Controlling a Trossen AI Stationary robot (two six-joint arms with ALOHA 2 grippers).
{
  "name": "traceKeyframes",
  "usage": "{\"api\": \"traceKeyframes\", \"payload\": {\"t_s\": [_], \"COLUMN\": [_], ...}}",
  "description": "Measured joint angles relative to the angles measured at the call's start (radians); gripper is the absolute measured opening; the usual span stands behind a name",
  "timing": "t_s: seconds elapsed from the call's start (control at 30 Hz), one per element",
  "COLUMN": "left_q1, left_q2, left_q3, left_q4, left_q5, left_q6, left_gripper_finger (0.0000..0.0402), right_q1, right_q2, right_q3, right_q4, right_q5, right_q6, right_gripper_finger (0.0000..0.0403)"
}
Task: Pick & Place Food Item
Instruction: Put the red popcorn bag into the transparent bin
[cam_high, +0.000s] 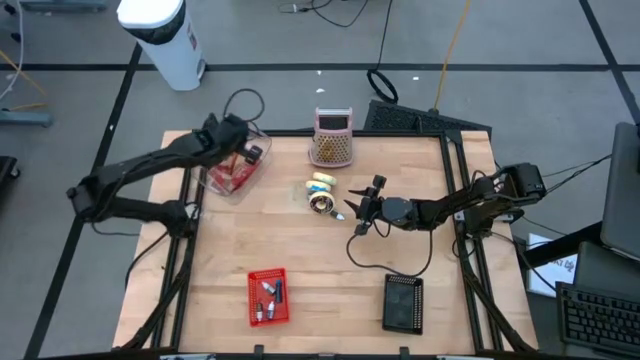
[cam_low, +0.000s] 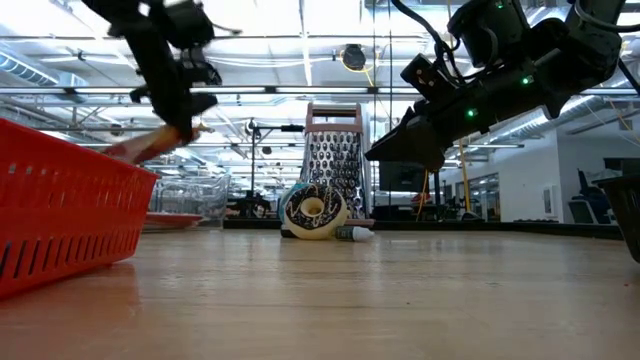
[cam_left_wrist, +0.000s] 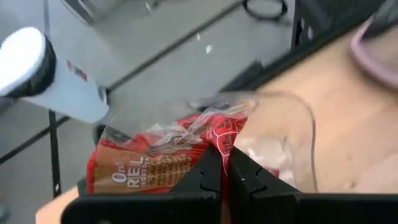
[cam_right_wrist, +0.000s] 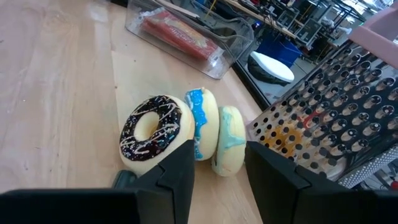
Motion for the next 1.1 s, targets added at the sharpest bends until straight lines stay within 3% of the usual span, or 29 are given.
{"api": "traceKeyframes", "payload": {"t_s": [0.53,1.1], "left_q1": [0.078,0.078], "left_q2": [0.272,0.296], "left_q3": [0.0,0.0], "left_q4": [-0.028,-0.036], "left_q5": [0.133,0.132], "left_q6": [-0.006,0.0], "left_gripper_finger": [0.0002,0.0011], "right_q1": [0.0,0.0], "right_q2": [0.0,0.0], "right_q3": [0.0,0.0], "right_q4": [-0.008,-0.008], "right_q5": [0.0,0.0], "right_q6": [0.0,0.0], "right_gripper_finger": [0.013,0.013]}}
